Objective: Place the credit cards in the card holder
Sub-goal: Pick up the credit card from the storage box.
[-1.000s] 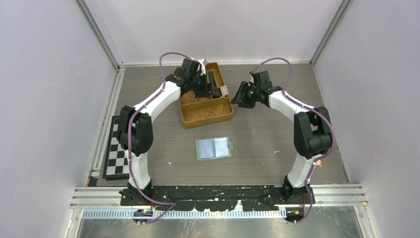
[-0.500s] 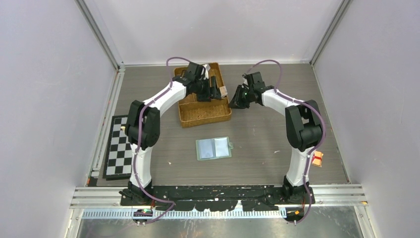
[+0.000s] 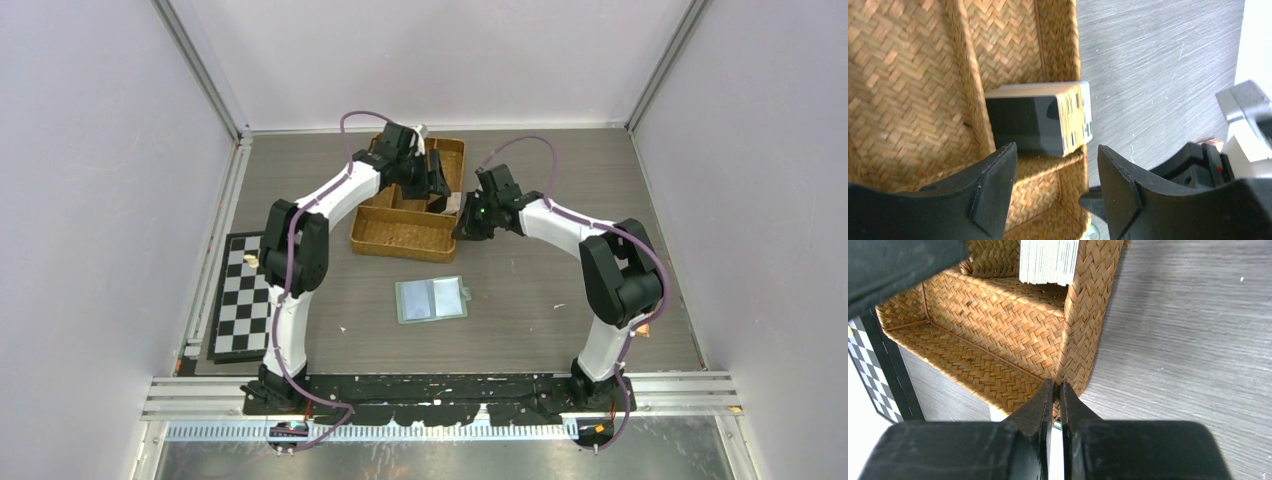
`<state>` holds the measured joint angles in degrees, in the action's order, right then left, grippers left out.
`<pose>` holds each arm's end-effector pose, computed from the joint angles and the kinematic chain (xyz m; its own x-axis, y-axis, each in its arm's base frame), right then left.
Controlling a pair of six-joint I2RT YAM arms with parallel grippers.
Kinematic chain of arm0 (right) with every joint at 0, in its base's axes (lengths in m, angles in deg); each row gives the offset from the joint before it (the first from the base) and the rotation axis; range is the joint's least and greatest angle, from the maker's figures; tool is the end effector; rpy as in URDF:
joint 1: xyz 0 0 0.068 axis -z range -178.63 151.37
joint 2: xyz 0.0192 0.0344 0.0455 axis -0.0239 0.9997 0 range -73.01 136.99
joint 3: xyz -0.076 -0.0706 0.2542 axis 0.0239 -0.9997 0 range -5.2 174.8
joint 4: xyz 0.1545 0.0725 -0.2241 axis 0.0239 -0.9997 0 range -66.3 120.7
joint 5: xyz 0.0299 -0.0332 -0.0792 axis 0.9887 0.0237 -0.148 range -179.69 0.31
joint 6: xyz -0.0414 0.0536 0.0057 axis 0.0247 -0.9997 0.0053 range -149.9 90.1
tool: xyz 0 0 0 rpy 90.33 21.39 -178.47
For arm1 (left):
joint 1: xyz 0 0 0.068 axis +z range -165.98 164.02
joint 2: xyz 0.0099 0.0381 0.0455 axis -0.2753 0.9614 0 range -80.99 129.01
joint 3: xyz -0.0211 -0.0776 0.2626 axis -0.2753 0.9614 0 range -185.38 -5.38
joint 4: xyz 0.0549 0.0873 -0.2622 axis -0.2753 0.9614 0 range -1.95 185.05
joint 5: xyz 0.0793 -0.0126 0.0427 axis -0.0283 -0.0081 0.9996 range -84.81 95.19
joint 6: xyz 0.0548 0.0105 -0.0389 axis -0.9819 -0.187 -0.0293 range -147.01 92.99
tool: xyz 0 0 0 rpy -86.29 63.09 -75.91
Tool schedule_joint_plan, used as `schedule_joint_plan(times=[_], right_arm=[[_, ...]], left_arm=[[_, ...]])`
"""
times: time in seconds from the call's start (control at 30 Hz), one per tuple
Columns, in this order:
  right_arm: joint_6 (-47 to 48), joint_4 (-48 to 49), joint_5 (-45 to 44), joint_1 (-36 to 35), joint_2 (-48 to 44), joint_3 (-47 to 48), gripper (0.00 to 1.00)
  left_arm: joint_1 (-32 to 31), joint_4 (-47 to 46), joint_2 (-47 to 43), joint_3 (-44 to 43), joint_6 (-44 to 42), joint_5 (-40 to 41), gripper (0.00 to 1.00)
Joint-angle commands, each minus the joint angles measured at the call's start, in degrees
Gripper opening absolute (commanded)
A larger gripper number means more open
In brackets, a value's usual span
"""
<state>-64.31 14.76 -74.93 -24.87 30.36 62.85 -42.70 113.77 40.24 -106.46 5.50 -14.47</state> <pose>0.3642 0.1951 0.1681 -0.8996 0.1658 -0.4041 -0.0754 0.8523 0.5175 0.4527 -0.2485 0.2154 -0.8807 -0.1233 -0.4574 0.1890 0.7939 -0.5780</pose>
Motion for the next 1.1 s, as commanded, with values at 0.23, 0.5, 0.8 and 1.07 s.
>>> schedule_joint_plan(times=[0.23, 0.5, 0.8, 1.07], right_arm=[[-3.0, 1.3, -0.7, -1.4, -2.7, -3.2, 0.06], [-3.4, 2.0, -0.2, -1.4, -2.3, -3.5, 0.05], [-3.5, 2.2, 0.0, -1.4, -1.6, -3.2, 0.04], [-3.7, 2.4, 0.1, -1.4, -1.2, -3.3, 0.03]], left_arm=[[-1.1, -1.7, 8.1, -8.4, -3.7, -2.6, 0.61], [-2.8, -1.0, 9.8, -9.8, -4.5, -2.8, 0.61], [-4.5, -5.9, 5.8, -4.7, -1.6, -3.9, 0.6], [-4.7, -6.9, 3.8, -2.2, -1.0, -3.6, 0.58]])
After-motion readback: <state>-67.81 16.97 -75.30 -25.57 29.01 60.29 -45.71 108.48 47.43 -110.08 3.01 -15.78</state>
